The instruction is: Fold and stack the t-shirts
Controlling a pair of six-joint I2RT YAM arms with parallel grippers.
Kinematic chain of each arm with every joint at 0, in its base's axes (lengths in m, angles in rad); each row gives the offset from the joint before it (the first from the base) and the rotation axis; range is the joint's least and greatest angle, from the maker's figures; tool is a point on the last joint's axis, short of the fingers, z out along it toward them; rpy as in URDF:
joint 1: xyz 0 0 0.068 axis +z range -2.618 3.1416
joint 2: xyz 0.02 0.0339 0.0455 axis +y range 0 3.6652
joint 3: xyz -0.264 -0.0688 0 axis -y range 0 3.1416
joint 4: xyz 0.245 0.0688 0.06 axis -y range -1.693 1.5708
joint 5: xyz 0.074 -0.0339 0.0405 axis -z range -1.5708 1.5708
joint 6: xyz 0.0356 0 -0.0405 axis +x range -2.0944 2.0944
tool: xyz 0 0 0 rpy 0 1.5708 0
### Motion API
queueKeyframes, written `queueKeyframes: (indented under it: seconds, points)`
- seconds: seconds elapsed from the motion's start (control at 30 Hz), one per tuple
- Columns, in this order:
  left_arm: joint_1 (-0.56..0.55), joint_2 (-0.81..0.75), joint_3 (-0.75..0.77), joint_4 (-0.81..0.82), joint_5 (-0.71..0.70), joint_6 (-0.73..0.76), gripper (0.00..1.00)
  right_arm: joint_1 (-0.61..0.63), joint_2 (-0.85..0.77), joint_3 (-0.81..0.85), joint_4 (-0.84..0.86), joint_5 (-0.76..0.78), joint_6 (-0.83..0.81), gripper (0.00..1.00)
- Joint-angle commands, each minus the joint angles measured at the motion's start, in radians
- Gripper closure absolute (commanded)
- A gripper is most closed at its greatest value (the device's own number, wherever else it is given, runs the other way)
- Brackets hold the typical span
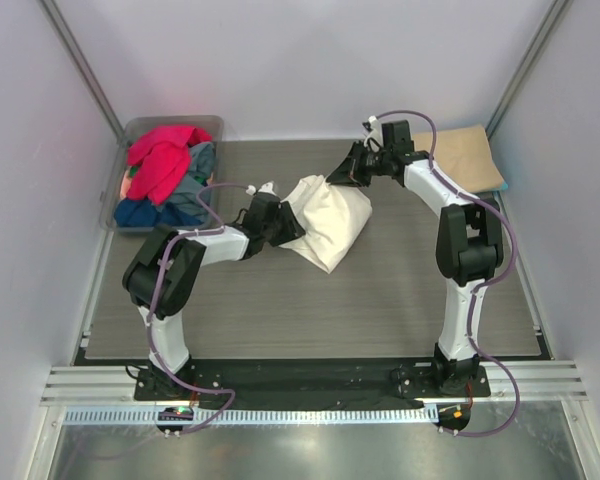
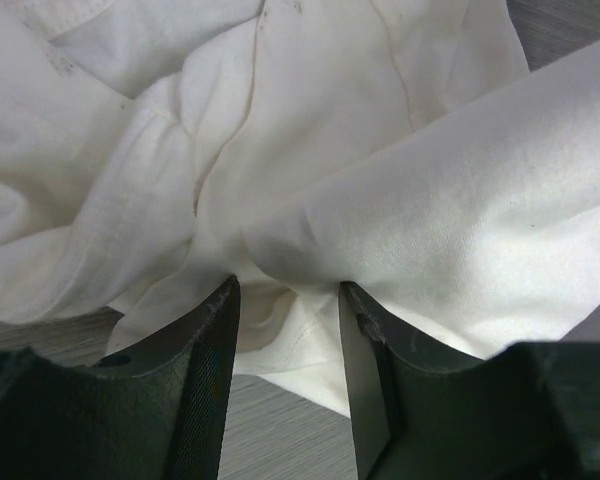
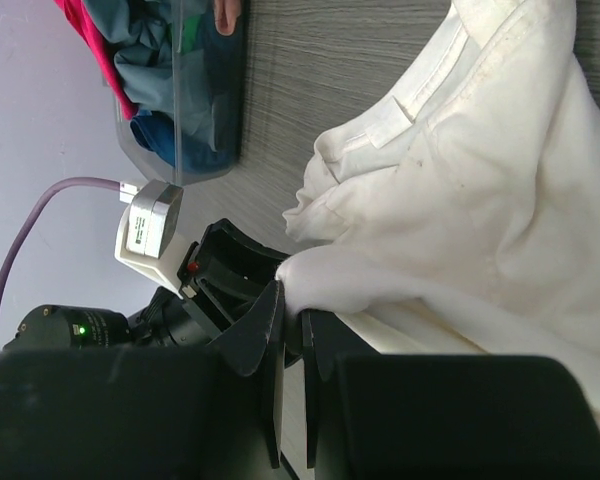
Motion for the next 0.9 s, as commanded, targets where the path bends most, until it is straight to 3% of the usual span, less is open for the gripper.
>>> queueKeyframes:
  seconds: [0.0, 0.37, 0.57, 0.67, 0.7, 0.77, 0.87]
  points:
    - [0.008, -0.054, -0.017, 0.084, -0.070, 0.002, 0.55, 0.002, -0.001, 0.003, 0.046, -0.039, -0.017, 0.99]
    - [0.008, -0.015, -0.035, 0.239, -0.051, -0.014, 0.55, 0.002, 0.013, 0.008, 0.047, -0.062, -0.018, 0.99]
    - [0.008, 0.023, -0.025, 0.256, -0.066, -0.022, 0.61, 0.001, 0.022, 0.014, 0.044, -0.071, -0.020, 0.99]
    - [0.010, 0.040, -0.022, 0.275, -0.069, -0.022, 0.74, 0.001, 0.028, 0.015, 0.044, -0.074, -0.022, 0.99]
    - [0.010, 0.040, -0.022, 0.276, -0.071, -0.027, 0.84, -0.001, 0.028, 0.014, 0.044, -0.074, -0.022, 0.99]
    - [0.010, 0.029, -0.026, 0.279, -0.071, -0.033, 0.96, -0.004, 0.028, 0.012, 0.043, -0.074, -0.023, 0.99]
    - [0.008, -0.029, -0.037, 0.241, -0.095, -0.044, 1.00, -0.010, 0.023, 0.006, 0.041, -0.075, -0.023, 0.99]
